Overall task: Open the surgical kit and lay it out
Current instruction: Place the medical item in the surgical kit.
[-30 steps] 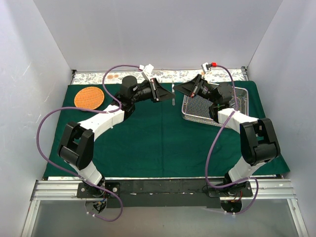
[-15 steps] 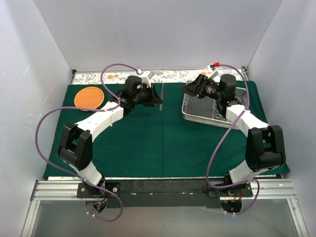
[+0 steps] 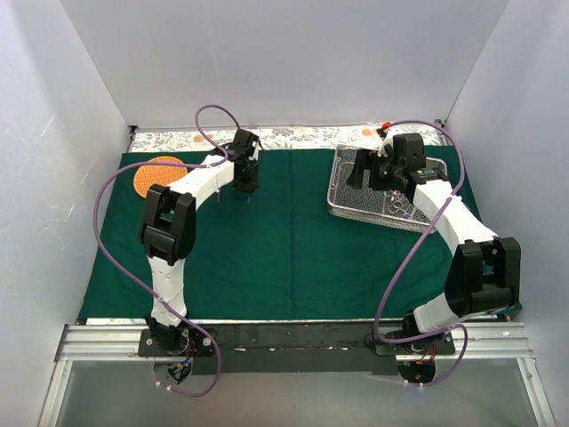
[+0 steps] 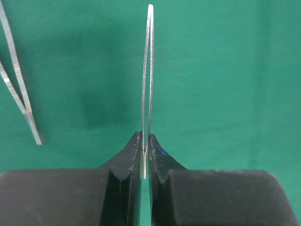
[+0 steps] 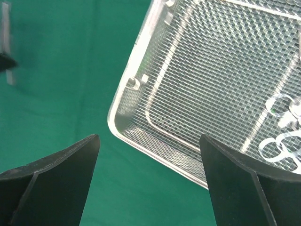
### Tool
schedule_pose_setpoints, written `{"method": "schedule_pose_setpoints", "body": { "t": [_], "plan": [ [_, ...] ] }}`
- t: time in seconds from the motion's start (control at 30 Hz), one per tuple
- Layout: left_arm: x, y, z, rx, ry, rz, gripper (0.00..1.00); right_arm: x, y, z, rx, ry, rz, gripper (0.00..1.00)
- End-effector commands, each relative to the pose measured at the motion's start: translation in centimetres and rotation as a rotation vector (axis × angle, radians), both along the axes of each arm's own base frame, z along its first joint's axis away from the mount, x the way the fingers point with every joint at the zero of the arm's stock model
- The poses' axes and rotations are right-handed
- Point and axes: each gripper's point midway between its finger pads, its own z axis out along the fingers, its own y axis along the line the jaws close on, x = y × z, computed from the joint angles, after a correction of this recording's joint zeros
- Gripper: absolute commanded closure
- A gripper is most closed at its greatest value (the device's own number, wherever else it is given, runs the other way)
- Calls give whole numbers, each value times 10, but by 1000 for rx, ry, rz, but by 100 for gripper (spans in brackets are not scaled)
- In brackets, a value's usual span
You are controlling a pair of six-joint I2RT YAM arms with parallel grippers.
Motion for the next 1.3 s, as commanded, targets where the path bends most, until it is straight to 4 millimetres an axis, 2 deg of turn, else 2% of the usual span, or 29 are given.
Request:
{"method": "schedule_pose_setpoints", "body": {
  "t": [0.0, 0.07, 0.1, 0.17, 0.33, 0.67, 0.8, 1.07, 1.27],
  "plan": [
    [13, 34, 10, 81, 9, 74, 100, -9, -17, 2, -98, -22, -18, 5],
    [22, 42, 7, 90, 14, 92, 100, -9, -18, 0, -108, -20, -15, 6],
    [22, 45, -3, 103, 38, 96, 100, -8, -19, 0, -114, -23, -16, 6],
    [29, 52, -3, 101, 40, 115, 100, -7, -22, 0, -127, -27, -20, 6],
    [34, 62, -21, 125, 80, 135, 100, -6, -22, -2, -131, -22, -21, 6],
    [36, 65, -38, 134, 114, 142, 94, -3, -20, -6, -128, -8, -11, 7],
    [39, 65, -41, 139, 114, 147, 91, -3, -19, -8, -126, -6, -8, 7],
    [49, 64, -32, 125, 76, 164, 91, -5, -18, -9, -121, -2, -4, 7],
    [47, 66, -38, 140, 88, 173, 89, -4, -17, -9, -116, -3, 0, 7]
  ]
}}
